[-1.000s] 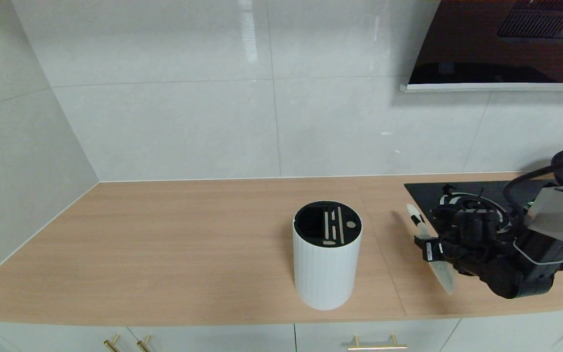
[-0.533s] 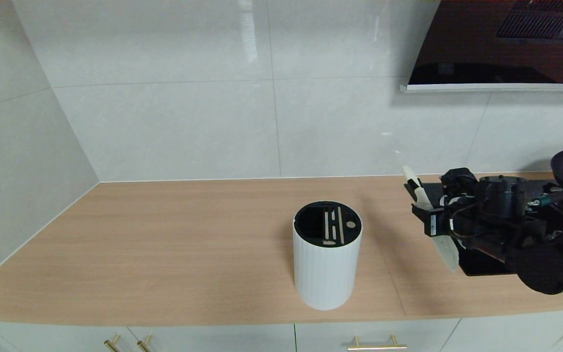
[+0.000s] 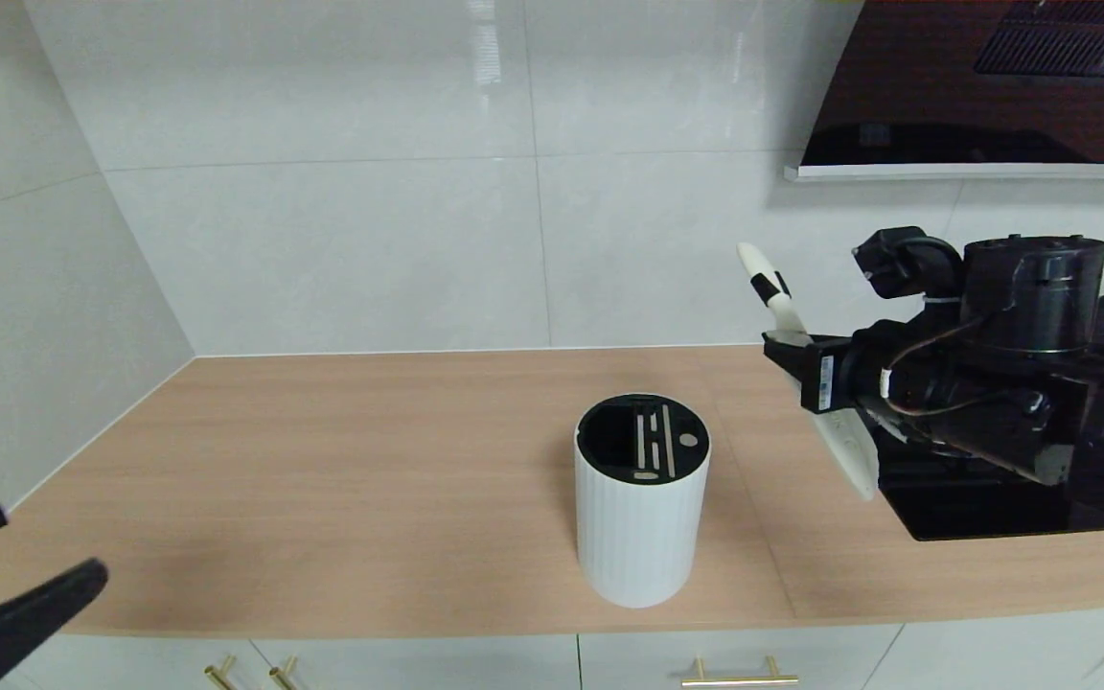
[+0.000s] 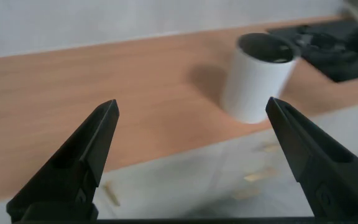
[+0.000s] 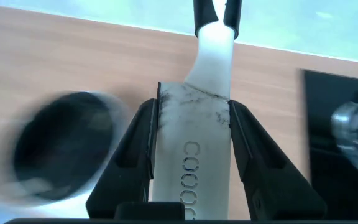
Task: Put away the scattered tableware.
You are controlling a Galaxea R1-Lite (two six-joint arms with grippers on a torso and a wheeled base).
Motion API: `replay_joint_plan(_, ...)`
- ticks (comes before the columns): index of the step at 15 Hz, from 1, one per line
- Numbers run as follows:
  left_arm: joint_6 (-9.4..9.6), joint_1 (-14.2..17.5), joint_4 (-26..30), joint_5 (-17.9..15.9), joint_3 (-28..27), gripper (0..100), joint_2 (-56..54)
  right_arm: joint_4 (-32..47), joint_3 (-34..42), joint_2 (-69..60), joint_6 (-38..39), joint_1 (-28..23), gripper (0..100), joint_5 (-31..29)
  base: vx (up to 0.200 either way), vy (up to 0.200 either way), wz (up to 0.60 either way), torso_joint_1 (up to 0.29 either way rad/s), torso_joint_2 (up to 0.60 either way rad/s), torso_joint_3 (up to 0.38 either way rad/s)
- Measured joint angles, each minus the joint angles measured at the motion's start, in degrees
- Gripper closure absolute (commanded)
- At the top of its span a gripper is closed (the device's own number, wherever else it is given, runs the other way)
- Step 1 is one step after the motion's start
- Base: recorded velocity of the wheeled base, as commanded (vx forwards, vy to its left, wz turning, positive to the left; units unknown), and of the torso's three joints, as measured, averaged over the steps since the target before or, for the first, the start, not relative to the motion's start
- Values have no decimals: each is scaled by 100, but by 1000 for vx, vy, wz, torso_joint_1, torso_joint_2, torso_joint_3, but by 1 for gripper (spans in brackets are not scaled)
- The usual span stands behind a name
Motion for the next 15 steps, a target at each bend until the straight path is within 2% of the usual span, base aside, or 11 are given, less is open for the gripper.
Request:
replay_joint_plan(1, -74, -157, -73, -68, -319, 0, 564, 39, 91, -152, 13, 236, 100, -156, 0, 0, 0, 0, 0, 0)
replay_joint_plan(3, -236, -356, -792, -154, -668, 0, 1403, 63, 183, -367, 20, 634, 100, -240, 0, 0, 0, 0, 0, 0)
replay_joint_plan(4, -411, -486, -1162, -191, -762, 0, 1758, 90, 229, -422, 22, 818, 100, -255, 0, 0, 0, 0, 0, 0)
replay_joint_plan(7, -1285, -1193, -2226, -224, -929, 0, 2726, 235, 317, -467, 26, 1242, 100, -352, 0, 0, 0, 0, 0, 0)
replay_joint_plan(9, -1763, -1660, -2933, -224, -1018, 0, 3338, 246, 354, -414, 37, 1443, 100, -462, 0, 0, 0, 0, 0, 0)
replay_joint_plan(11, -2254, -1982, -3166, -233, -1307, 0, 3922, 246, 362, -372, 104, 1618, 100, -486, 0, 0, 0, 0, 0, 0)
replay_joint_plan(13, -2762, -2128, -3215, -276, -1632, 0, 4324, 233, 362, -334, 189, 1808, 100, -497, 0, 0, 0, 0, 0, 0)
replay_joint_plan(14, -3094, -2170, -3215, -455, -1690, 0, 4462, 211, 362, -315, 208, 1910, 100, -506, 0, 0, 0, 0, 0, 0)
replay_joint_plan(15, -3360, -2209, -3217, -789, -1693, 0, 4547, 211, 358, -299, 217, 2022, 100, -528, 0, 0, 0, 0, 0, 0)
